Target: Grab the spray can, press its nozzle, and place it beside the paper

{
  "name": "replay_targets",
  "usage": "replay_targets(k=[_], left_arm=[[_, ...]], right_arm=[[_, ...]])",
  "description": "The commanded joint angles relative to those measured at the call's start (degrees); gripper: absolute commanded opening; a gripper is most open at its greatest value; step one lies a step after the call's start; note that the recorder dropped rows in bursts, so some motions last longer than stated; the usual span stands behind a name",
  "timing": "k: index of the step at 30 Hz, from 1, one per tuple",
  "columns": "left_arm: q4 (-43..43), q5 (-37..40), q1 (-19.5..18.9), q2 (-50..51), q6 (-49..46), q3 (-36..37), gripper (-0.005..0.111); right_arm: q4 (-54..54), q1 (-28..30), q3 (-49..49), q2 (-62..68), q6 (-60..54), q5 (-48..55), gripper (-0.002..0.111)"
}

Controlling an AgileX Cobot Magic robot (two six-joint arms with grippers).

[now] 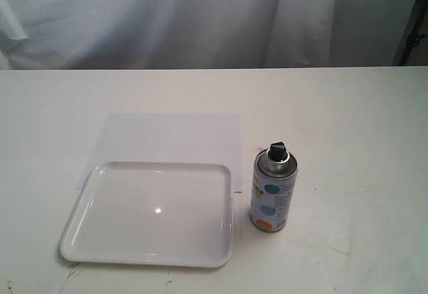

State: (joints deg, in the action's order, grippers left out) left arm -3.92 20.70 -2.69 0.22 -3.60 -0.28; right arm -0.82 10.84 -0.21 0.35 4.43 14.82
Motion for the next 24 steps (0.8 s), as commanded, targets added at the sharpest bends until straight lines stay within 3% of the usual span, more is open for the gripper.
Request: replay_targets(k=[1,10,19,24], left_arm=[[0.0,-0.33,0.31,-0.22,0.12,0.28,0.0],[0.0,-0.33,0.31,-0.22,0.12,0.28,0.0],[0.0,-0.33,0.31,-0.22,0.12,0.28,0.0],[0.0,-0.33,0.31,-0.22,0.12,0.28,0.0]], right_arm=[[0.82,-0.06,0.21,-0.35,0.03,-5.43,0.0],[0.82,-0.06,0.21,-0.35,0.12,-8.15,0.0],[1.45,-0.06,0.21,-0.35,0.31,-29.51,0.0],[1.45,-0.06,-3.77,-0.35,2.0,-32.79,0.0]])
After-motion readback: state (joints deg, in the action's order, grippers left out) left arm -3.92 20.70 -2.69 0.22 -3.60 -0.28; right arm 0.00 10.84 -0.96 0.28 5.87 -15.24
